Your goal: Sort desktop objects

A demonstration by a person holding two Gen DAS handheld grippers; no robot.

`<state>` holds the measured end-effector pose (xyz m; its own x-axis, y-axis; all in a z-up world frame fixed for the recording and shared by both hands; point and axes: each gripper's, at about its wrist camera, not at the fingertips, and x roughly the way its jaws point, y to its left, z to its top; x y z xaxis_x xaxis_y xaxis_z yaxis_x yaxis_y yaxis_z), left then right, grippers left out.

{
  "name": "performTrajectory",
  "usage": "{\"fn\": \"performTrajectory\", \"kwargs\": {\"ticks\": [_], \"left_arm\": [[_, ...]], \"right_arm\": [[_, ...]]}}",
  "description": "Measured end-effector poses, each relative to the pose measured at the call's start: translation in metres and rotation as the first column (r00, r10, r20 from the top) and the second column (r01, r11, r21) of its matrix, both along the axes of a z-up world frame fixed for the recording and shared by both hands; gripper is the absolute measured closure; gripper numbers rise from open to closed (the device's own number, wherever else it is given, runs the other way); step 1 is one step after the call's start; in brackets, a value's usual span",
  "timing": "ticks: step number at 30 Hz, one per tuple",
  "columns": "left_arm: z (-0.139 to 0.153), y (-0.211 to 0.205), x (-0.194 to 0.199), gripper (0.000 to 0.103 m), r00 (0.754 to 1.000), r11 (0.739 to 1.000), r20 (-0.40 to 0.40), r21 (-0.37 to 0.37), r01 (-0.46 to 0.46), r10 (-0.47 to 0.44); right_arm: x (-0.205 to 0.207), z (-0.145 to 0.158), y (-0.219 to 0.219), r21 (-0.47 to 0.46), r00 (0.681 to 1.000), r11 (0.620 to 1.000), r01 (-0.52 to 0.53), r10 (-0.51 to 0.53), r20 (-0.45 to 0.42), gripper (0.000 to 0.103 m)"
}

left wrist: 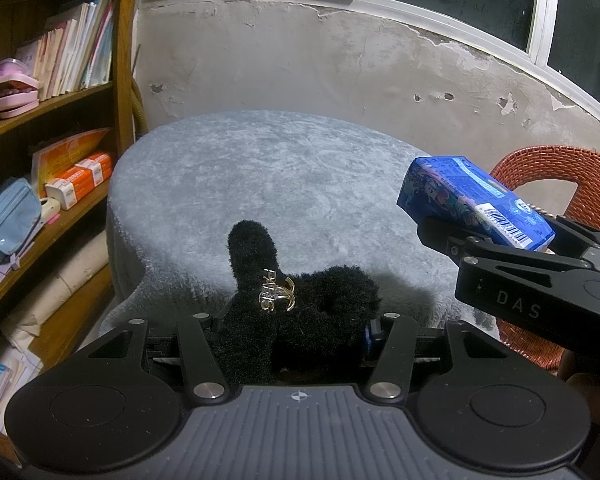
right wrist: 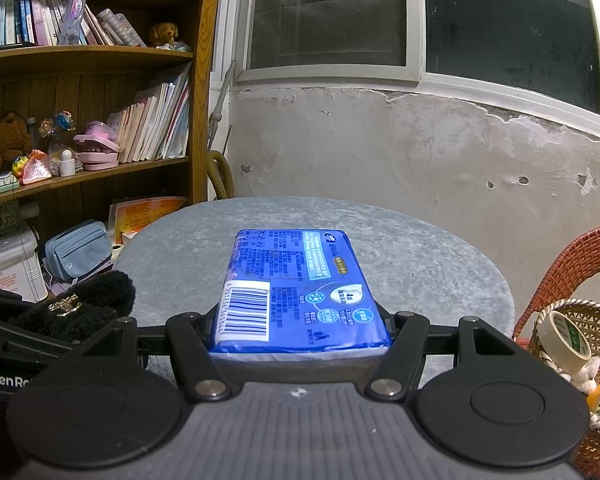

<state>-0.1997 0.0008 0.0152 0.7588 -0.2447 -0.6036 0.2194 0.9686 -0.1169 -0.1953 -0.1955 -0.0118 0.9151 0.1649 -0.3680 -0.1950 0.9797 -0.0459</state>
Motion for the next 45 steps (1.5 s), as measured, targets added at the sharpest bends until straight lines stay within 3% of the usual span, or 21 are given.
{"fn": "performTrajectory", "kwargs": {"ticks": [45], "left_arm": [[-0.0011, 0.0, -0.0002, 0.043, 1.0, 1.0, 0.0, 0.001, 0.001, -0.001]], "right_arm": [[-0.0044, -0.0034, 0.0055, -0.006, 1.0, 1.0, -0.006, 0.006, -0.002, 0.043]]}}
